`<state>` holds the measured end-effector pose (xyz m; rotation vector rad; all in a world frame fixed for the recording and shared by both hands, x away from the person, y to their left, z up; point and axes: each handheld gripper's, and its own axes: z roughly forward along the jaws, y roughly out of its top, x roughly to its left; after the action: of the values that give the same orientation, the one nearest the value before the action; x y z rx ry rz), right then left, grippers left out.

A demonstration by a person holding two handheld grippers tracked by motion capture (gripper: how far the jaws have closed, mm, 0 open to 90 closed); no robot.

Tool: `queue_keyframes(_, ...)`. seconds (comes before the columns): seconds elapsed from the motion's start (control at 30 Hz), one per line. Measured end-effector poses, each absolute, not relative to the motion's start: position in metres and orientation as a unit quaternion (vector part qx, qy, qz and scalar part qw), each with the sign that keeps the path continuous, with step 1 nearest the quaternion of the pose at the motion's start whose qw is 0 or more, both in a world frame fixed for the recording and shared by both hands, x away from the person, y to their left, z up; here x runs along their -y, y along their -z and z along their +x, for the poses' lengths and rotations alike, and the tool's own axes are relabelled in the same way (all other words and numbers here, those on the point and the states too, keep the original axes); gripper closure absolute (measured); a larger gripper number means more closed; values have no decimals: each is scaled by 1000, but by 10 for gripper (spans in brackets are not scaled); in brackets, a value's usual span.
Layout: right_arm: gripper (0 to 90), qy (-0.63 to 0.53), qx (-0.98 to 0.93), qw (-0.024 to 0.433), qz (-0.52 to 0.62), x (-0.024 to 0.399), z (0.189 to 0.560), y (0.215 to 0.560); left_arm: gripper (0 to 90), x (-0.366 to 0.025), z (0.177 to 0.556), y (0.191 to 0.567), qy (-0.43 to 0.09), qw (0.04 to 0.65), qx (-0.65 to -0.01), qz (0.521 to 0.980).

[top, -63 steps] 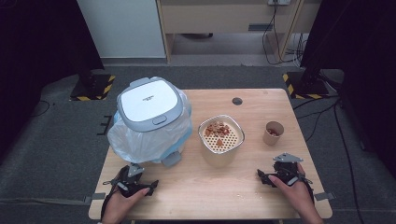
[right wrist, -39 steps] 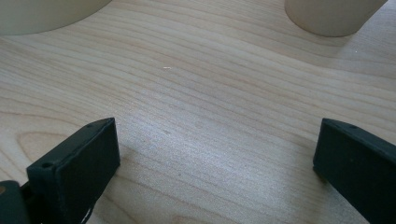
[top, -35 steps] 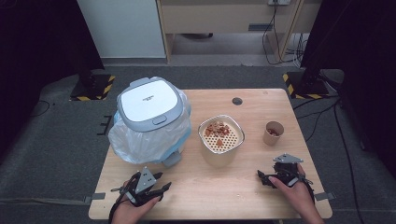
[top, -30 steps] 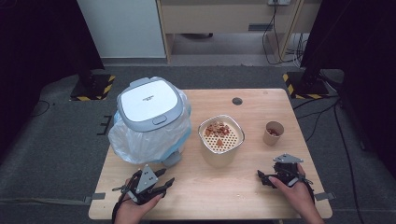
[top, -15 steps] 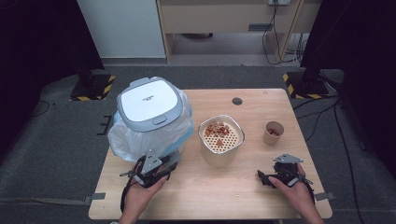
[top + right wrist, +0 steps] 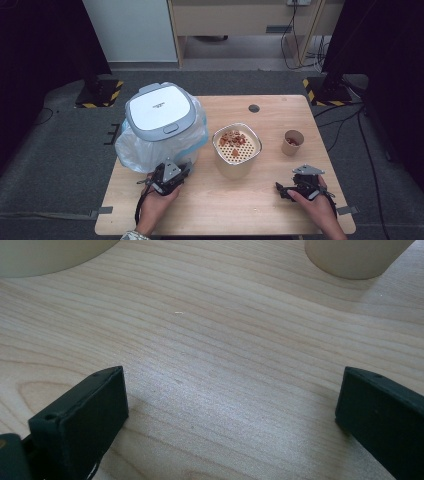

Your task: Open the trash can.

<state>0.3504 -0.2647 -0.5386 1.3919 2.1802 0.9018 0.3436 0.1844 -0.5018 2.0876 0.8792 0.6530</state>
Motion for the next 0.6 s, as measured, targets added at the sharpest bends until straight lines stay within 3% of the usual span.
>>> queue_keyframes(0.6,8,-322,-780,200,497,265,350,539,845,-184,348,512,-278,348,-362,819)
